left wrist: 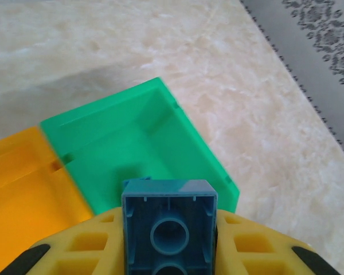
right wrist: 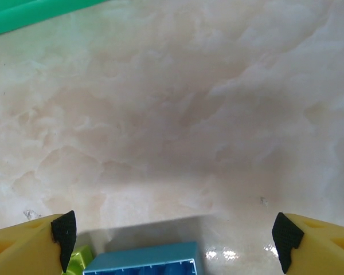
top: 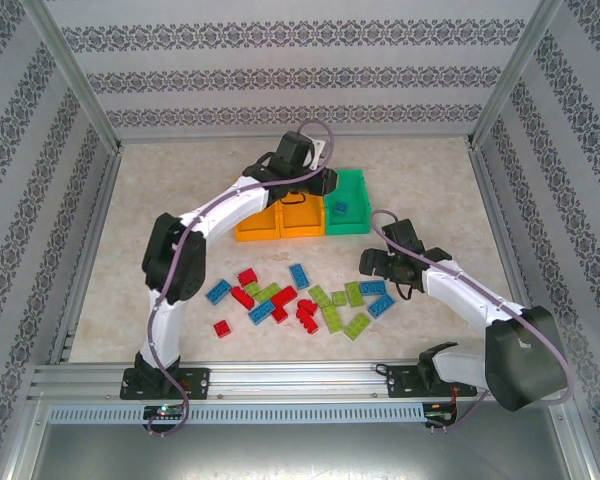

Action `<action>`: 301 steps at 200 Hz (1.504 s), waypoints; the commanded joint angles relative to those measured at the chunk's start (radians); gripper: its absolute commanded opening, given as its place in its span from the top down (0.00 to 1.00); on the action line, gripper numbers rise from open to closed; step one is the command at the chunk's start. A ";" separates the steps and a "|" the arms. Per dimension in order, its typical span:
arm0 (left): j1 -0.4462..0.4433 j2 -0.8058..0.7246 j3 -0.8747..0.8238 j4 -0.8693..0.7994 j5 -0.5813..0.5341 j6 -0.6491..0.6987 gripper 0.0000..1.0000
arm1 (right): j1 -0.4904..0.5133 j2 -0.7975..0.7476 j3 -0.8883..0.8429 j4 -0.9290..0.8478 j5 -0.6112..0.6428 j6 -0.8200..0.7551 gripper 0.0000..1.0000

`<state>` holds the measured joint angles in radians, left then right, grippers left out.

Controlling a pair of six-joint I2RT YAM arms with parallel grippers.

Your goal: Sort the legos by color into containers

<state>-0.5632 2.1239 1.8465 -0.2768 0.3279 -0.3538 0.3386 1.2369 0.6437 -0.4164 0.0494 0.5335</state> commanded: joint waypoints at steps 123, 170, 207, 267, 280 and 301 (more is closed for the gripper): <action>-0.016 0.203 0.260 -0.095 0.039 -0.078 0.36 | 0.100 0.008 0.003 -0.108 -0.072 0.025 0.05; -0.045 0.085 0.128 -0.061 -0.001 -0.015 0.32 | 0.118 0.050 0.027 -0.166 -0.029 0.021 0.09; -0.047 -0.002 0.004 -0.019 -0.010 -0.012 0.32 | 0.122 0.052 0.027 -0.179 -0.009 0.020 0.11; -0.047 -0.080 -0.115 0.026 -0.026 -0.023 0.31 | 0.122 0.114 0.048 -0.152 -0.003 0.004 0.14; -0.047 -0.089 -0.130 0.030 -0.029 -0.022 0.31 | 0.123 0.125 0.053 -0.144 -0.005 0.000 0.15; -0.046 -0.103 -0.153 0.040 -0.029 -0.026 0.31 | 0.123 0.137 0.059 -0.128 0.000 -0.001 0.19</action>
<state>-0.6029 2.0754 1.7203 -0.2806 0.3122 -0.3931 0.4500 1.3590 0.6739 -0.5594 0.0185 0.5438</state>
